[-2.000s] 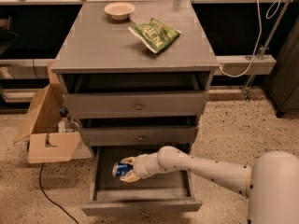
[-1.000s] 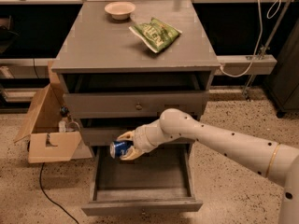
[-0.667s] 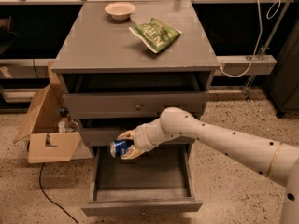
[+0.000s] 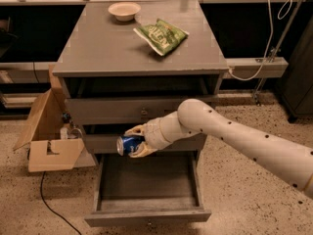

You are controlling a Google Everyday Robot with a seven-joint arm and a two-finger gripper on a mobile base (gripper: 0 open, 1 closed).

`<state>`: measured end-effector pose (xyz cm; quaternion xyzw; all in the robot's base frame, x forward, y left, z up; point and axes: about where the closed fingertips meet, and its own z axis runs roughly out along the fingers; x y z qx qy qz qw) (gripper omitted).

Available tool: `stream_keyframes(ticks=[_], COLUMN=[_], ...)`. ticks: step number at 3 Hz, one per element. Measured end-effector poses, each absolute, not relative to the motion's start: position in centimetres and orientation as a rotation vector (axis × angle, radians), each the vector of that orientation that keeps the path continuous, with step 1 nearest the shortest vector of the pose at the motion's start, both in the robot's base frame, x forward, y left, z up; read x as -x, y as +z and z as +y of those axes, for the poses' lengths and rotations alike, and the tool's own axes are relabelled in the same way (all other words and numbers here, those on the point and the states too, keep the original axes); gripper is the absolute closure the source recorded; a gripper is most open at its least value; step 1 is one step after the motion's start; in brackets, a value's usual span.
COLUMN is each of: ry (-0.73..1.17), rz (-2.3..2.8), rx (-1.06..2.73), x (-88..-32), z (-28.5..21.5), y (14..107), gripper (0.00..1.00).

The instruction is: Pick pepsi can from bottom drawer and place on counter

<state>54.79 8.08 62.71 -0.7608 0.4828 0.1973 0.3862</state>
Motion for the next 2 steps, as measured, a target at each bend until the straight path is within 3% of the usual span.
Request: stream_keyframes(ticks=[2], ry=[0.29], rz=[1.214], rx=[1.959], x=[-57.0], z=[5.7], y=[79.1], gripper=[1.0])
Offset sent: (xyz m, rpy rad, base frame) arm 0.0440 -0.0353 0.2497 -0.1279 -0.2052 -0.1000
